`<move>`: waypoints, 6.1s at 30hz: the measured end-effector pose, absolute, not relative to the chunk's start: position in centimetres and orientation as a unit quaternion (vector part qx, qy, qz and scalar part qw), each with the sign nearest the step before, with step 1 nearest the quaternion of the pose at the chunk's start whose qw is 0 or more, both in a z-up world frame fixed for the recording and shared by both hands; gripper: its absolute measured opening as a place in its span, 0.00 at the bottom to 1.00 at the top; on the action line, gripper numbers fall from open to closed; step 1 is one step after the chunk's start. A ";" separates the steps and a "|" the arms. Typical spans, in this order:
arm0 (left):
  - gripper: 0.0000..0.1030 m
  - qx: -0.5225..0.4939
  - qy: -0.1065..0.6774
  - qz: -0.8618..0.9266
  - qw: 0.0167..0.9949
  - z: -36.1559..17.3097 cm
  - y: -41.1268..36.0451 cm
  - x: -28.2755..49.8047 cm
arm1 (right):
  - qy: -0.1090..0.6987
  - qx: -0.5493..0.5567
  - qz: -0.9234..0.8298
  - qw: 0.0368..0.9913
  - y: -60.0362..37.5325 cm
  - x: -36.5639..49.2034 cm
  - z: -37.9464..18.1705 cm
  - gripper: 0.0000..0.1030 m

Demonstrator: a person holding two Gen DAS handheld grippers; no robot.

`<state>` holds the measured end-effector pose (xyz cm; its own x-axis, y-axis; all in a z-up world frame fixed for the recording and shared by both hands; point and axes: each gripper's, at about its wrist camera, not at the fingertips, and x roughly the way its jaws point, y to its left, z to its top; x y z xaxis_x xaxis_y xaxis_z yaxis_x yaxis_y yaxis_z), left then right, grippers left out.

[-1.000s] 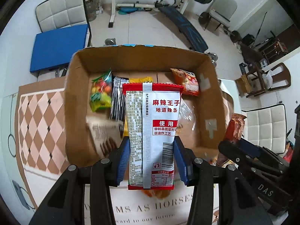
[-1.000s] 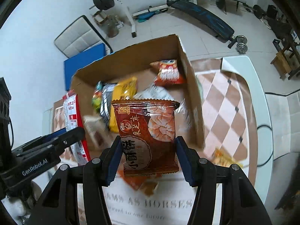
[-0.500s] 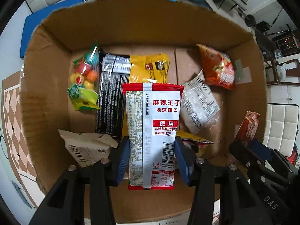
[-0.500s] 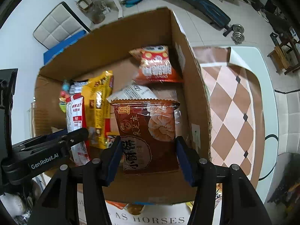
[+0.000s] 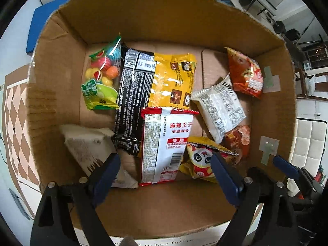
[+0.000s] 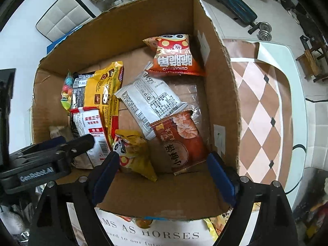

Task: Organize snacks
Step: 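Carry both packets into the box and open both tools, then grasp the orange bag with left tool while right tool grasps yellow cracker bag, then carry both bags into the box and open both tools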

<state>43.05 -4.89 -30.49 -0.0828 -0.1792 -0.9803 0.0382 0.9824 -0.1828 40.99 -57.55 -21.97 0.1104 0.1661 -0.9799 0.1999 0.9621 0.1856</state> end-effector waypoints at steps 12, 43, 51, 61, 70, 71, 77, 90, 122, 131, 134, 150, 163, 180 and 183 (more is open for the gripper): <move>0.88 -0.043 0.668 -0.061 0.741 -24.5 -2.6 40.3 | 0.641 0.106 -0.024 0.760 -56.7 38.4 -18.8 0.90; 0.88 0.002 0.495 -0.047 0.868 -10.2 0.2 22.7 | 0.495 0.093 -0.036 0.863 -52.3 19.3 -5.3 0.90; 1.00 -0.011 0.548 -0.062 0.834 -14.7 -1.2 21.8 | 0.529 0.148 -0.038 0.834 -54.9 17.2 -8.4 0.94; 1.00 0.103 0.602 -0.063 0.789 -25.9 -7.3 25.1 | 0.611 0.195 -0.081 0.763 -64.0 18.5 -19.0 0.94; 1.00 0.228 0.622 -0.095 0.743 -32.6 -11.9 28.0 | 0.662 0.263 -0.077 0.698 -68.2 22.9 -27.4 0.94; 1.00 0.237 0.623 -0.104 0.738 -33.1 -12.4 28.0 | 0.665 0.271 -0.078 0.692 -68.3 23.3 -28.0 0.94; 1.00 0.280 0.635 -0.143 0.706 -35.7 -14.9 27.4 | 0.684 0.257 -0.066 0.679 -68.0 24.4 -30.3 0.66; 0.54 -0.020 0.770 -0.056 0.635 -38.6 -8.6 24.4 | 0.752 0.153 0.042 0.640 -67.2 21.5 -31.2 0.62; 0.41 -0.053 0.742 -0.047 0.667 -32.5 -7.0 20.4 | 0.692 0.191 -0.003 0.696 -61.4 19.2 -29.1 0.47; 0.41 -0.100 0.693 -0.084 0.709 -24.1 -4.3 21.9 | 0.648 0.211 0.075 0.728 -58.5 20.1 -21.2 0.47; 0.41 -0.117 0.668 -0.099 0.728 -20.8 -3.5 23.4 | 0.627 0.214 0.094 0.743 -58.7 21.0 -17.5 0.47; 0.41 -0.083 0.661 -0.106 0.738 -20.7 -4.7 43.1 | 0.584 0.167 0.075 0.791 -59.5 38.2 -11.8 0.47; 0.41 -0.045 0.717 -0.110 0.687 -27.5 -7.8 51.4 | 0.630 0.153 0.073 0.758 -58.8 46.4 -18.6 0.47; 0.92 -0.058 0.732 -0.088 0.673 -28.9 -6.1 52.8 | 0.655 0.129 0.090 0.739 -56.3 52.1 -22.0 0.90; 0.92 -0.053 0.723 -0.087 0.684 -28.2 -6.0 52.4 | 0.654 0.126 0.082 0.741 -56.6 51.8 -21.8 0.90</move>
<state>52.41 -5.99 -28.18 -0.0597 -0.1954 -0.9789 0.0423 0.9793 -0.1981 51.75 -56.56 -21.81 0.1299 0.2869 -0.9491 0.0435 0.9547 0.2945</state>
